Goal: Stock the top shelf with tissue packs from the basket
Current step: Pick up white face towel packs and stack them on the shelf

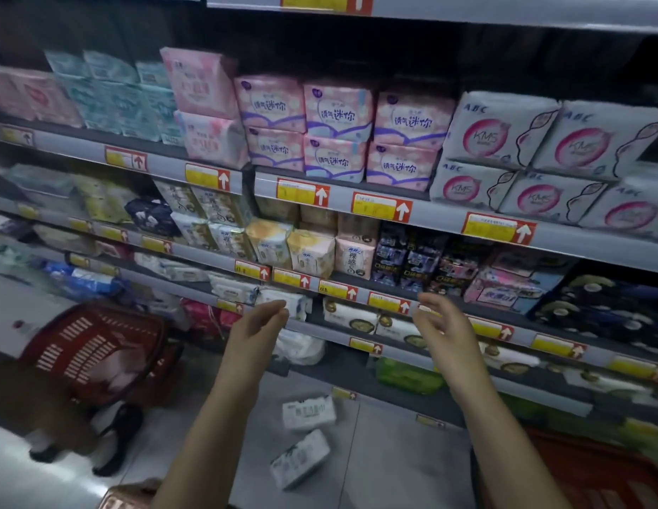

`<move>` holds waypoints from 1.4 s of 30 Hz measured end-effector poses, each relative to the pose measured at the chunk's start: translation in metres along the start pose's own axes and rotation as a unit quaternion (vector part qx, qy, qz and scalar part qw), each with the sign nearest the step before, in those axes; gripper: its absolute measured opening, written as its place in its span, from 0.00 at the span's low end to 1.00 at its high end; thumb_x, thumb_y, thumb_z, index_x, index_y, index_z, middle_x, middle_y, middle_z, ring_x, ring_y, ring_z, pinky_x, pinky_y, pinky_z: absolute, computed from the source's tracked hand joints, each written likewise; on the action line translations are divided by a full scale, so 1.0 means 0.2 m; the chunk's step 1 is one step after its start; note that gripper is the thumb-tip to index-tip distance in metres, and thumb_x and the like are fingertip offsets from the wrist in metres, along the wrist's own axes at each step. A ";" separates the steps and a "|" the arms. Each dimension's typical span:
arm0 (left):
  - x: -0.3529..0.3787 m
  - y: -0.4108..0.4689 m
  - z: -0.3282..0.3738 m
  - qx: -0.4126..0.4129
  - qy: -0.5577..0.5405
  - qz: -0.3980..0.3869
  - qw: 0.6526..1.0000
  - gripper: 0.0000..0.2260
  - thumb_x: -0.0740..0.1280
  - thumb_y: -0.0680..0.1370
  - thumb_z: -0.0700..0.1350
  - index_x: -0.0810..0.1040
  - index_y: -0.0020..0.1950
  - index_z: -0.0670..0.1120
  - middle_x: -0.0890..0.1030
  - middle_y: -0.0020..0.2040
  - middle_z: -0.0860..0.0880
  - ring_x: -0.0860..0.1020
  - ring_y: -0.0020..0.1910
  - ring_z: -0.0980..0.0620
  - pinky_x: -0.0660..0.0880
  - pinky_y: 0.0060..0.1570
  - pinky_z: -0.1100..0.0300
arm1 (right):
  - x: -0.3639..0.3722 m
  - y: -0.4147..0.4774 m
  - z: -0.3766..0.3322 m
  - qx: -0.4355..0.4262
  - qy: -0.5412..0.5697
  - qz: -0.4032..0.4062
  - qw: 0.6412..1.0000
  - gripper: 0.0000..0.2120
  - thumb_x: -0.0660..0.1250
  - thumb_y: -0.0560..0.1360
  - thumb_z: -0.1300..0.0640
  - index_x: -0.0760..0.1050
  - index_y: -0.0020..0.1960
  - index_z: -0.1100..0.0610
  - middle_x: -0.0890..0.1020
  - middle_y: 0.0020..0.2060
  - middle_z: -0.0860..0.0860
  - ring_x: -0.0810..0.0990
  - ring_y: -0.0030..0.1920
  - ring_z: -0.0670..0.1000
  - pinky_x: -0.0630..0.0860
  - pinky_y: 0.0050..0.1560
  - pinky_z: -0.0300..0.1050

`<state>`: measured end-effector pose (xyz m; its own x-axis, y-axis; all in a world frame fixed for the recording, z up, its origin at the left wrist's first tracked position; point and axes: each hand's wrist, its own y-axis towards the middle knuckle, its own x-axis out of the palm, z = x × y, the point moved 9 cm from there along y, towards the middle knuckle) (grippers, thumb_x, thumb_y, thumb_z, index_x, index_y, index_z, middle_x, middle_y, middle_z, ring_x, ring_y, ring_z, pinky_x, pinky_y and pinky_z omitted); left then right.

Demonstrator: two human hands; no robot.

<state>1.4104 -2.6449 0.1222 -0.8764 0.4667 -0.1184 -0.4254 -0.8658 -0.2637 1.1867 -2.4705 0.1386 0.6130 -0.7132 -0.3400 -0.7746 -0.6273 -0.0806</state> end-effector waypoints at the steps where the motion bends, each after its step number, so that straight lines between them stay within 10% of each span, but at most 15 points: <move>1: -0.01 0.00 -0.03 -0.005 0.000 0.004 1.000 0.12 0.67 0.79 0.45 0.79 0.62 0.48 0.80 0.58 0.52 0.77 0.59 0.52 0.72 0.55 0.56 | 0.01 0.00 0.02 0.003 -0.002 0.000 1.000 0.11 0.63 0.79 0.54 0.72 0.61 0.50 0.73 0.49 0.35 0.73 0.55 0.43 0.71 0.52 0.41; 19: -0.06 0.15 -0.61 -0.114 0.013 0.029 0.993 0.08 0.65 0.79 0.39 0.81 0.57 0.46 0.81 0.54 0.50 0.77 0.55 0.53 0.71 0.59 0.54 | 0.30 0.12 0.60 0.091 -0.015 -0.037 0.995 0.10 0.64 0.78 0.60 0.74 0.58 0.54 0.76 0.47 0.38 0.75 0.50 0.42 0.67 0.45 0.25; 28: 0.01 0.33 -0.96 -0.156 0.069 0.003 0.985 0.07 0.63 0.80 0.41 0.77 0.54 0.50 0.79 0.49 0.53 0.75 0.49 0.54 0.70 0.45 0.61 | 0.56 0.18 0.92 0.121 -0.073 -0.097 0.985 0.14 0.65 0.78 0.60 0.73 0.62 0.57 0.75 0.56 0.47 0.72 0.56 0.44 0.66 0.53 0.36; 42: -0.11 0.44 -1.76 -0.245 0.068 0.047 0.966 0.11 0.64 0.80 0.39 0.78 0.60 0.41 0.80 0.57 0.42 0.78 0.56 0.44 0.68 0.50 0.57 | 0.85 0.20 1.66 0.212 -0.140 -0.123 0.959 0.13 0.64 0.78 0.58 0.74 0.62 0.56 0.77 0.59 0.51 0.75 0.60 0.50 0.68 0.54 0.39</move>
<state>1.4720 -2.6679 -0.2358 -0.8539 0.4380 -0.2810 -0.1570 -0.7317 -0.6633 1.2085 -2.5125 -0.2325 0.7654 -0.4115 -0.4948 -0.6421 -0.5398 -0.5443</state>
